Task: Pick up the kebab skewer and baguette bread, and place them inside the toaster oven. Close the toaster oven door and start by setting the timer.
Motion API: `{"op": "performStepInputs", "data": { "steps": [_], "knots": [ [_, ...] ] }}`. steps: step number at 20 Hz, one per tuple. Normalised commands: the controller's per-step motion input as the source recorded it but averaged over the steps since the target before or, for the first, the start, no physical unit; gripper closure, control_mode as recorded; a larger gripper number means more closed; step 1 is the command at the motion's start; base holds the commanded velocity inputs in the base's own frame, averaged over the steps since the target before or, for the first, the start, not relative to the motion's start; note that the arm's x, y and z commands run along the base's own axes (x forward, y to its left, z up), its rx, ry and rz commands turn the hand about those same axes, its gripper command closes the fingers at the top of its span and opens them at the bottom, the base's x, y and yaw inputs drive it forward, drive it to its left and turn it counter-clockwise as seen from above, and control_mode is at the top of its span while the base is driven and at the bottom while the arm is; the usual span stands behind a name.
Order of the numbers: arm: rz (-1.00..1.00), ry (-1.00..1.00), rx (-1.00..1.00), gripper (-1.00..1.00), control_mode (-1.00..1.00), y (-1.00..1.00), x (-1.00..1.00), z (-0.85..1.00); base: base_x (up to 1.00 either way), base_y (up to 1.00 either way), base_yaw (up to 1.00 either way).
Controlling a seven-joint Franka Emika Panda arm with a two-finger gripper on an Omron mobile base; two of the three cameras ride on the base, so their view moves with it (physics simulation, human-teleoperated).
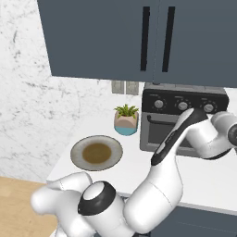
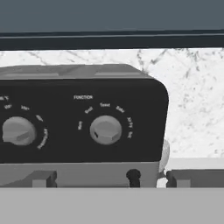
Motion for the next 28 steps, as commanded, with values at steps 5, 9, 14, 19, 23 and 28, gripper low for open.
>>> {"op": "performStepInputs", "data": {
  "steps": [5,9,14,19,23,28],
  "knots": [
    [-0.02,-0.05,0.0,-1.0,-1.0,0.72,-0.53,0.07,0.0,0.0,0.0],
    [-0.03,-0.08,0.0,-1.0,-1.0,0.71,-0.4,0.15,0.0,0.0,0.0],
    [-0.01,-0.1,0.0,-1.0,-1.0,0.65,-0.04,0.17,0.0,0.0,0.0],
    [-0.01,-0.02,0.0,-1.0,-1.0,0.61,0.02,0.0,0.0,0.0,0.0],
    [-0.01,0.0,0.0,-1.0,-1.0,0.56,0.05,0.0,0.0,0.0,0.0],
    [0.0,-0.02,0.0,-1.0,-1.0,0.38,0.13,0.0,0.0,0.0,0.0]
  ]
}}
